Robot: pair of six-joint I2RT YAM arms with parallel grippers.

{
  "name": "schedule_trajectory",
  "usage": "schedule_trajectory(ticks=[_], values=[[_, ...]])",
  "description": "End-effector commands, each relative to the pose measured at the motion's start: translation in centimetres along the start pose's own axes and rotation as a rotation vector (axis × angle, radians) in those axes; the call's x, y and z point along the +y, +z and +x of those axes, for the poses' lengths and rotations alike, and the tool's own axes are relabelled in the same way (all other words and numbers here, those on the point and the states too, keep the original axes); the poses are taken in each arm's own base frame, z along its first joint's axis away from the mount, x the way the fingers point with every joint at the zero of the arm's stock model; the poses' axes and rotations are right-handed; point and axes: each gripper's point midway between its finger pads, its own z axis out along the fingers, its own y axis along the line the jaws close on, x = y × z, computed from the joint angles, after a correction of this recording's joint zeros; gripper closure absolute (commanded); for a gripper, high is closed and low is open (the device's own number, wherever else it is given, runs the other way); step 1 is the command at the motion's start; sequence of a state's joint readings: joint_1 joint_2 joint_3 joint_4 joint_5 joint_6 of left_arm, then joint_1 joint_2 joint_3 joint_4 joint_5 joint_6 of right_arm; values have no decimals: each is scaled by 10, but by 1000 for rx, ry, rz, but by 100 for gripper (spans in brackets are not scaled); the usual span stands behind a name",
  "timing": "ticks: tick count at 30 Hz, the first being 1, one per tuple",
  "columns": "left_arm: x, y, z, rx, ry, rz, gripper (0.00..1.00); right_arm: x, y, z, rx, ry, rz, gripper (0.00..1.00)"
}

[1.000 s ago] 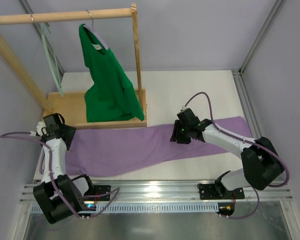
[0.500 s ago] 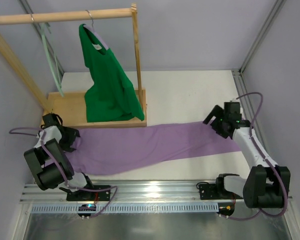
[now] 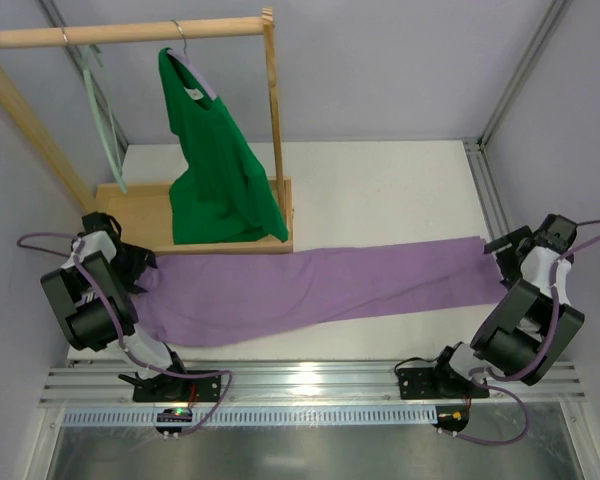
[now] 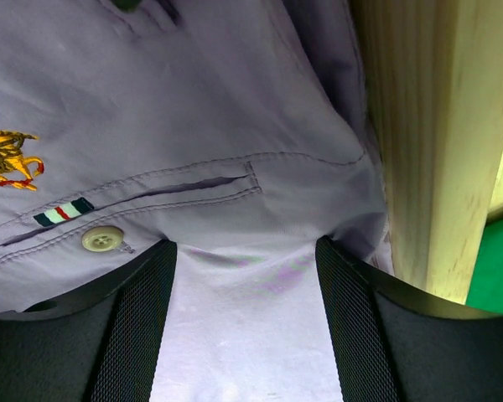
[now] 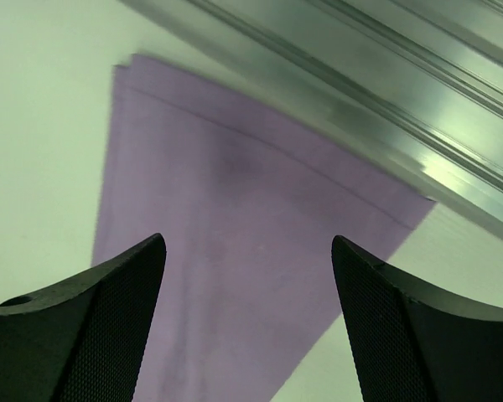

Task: Place the trousers on the hanger
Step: Fold the trousers

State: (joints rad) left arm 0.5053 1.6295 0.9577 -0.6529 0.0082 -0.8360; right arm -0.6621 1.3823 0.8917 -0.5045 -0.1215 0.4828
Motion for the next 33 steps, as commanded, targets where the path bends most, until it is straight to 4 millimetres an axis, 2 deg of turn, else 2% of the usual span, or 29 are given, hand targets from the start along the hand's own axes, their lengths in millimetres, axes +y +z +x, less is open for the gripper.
schedule_trajectory(ticks=[1, 2, 3, 7, 11, 17, 18, 19, 21, 22, 28, 33], values=[[-6, 1, -31, -119, 21, -9, 32, -39, 6, 14, 16, 77, 98, 18], [-6, 1, -31, -119, 21, -8, 32, -47, 8, 12, 8, 111, 102, 17], [-6, 0, -31, -124, 15, -5, 32, -53, 12, 20, 18, 117, 107, 17], [-4, -2, -33, -148, 5, -8, 32, -58, 24, 21, 13, 110, 108, 16], [-2, -2, -32, -148, -7, -12, 32, -52, 36, 23, 7, 115, 58, 16], [-4, -4, -33, -156, -23, -5, 33, -68, 48, 27, 21, 136, 142, 19], [-5, -4, -33, -155, -24, 2, 33, -70, 50, 28, 30, 139, 151, 22], [-5, -4, -32, -154, -27, 3, 33, -73, 51, 29, 36, 140, 166, 33], [-6, -5, -32, -161, -32, 12, 33, -76, 57, 34, 58, 138, 174, 45], [-5, -5, -32, -160, -35, 11, 33, -77, 58, 35, 64, 136, 178, 58], [-7, -8, -31, -164, -29, 23, 33, -77, 60, 42, 83, 131, 167, 96], [-9, -10, -29, -158, -17, 37, 34, -76, 51, 38, 71, 125, 175, 96]])
